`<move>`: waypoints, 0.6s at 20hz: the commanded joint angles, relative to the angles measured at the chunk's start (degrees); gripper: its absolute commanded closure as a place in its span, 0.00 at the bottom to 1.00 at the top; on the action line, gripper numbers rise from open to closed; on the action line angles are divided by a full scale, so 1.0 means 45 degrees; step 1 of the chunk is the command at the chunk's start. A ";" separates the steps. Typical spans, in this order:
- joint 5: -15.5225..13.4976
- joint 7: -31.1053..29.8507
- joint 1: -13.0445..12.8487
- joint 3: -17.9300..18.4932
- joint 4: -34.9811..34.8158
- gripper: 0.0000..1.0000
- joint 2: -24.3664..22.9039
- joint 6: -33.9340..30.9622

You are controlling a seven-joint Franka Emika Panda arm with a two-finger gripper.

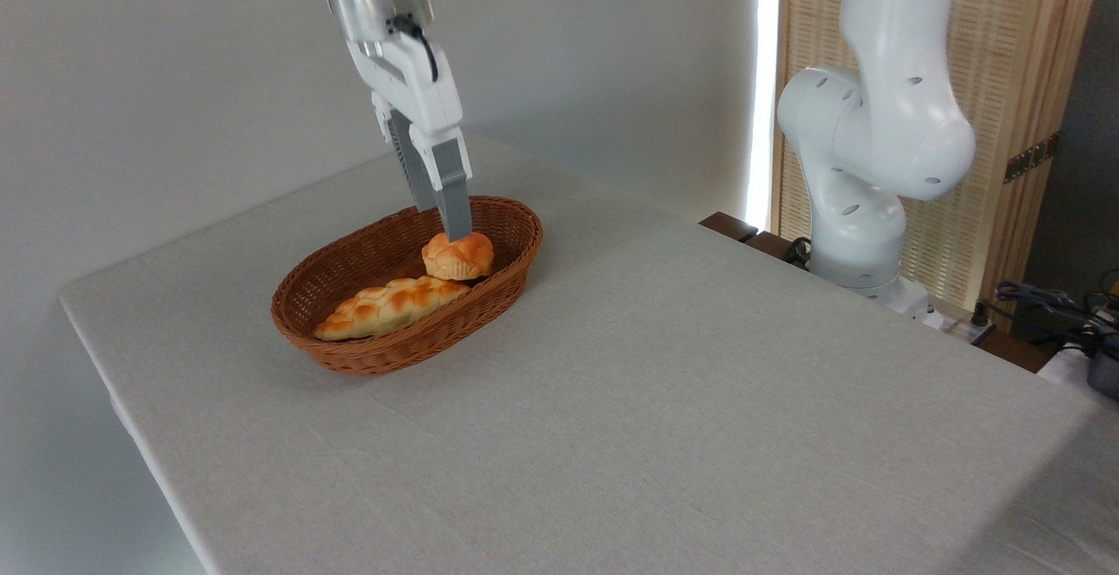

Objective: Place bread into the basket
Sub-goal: 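Lower the bun into the basket beside the braided bread, then open the gripper, release the bun, and raise the gripper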

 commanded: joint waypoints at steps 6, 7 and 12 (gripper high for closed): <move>0.0060 0.2605 0.0601 0.3112 0.2678 0.00 0.0749 -0.0860; 0.0040 0.2585 0.0796 0.3093 0.2679 0.00 0.0749 -0.0586; -0.0058 0.1748 0.1462 0.2897 0.2718 0.00 0.0943 -0.0427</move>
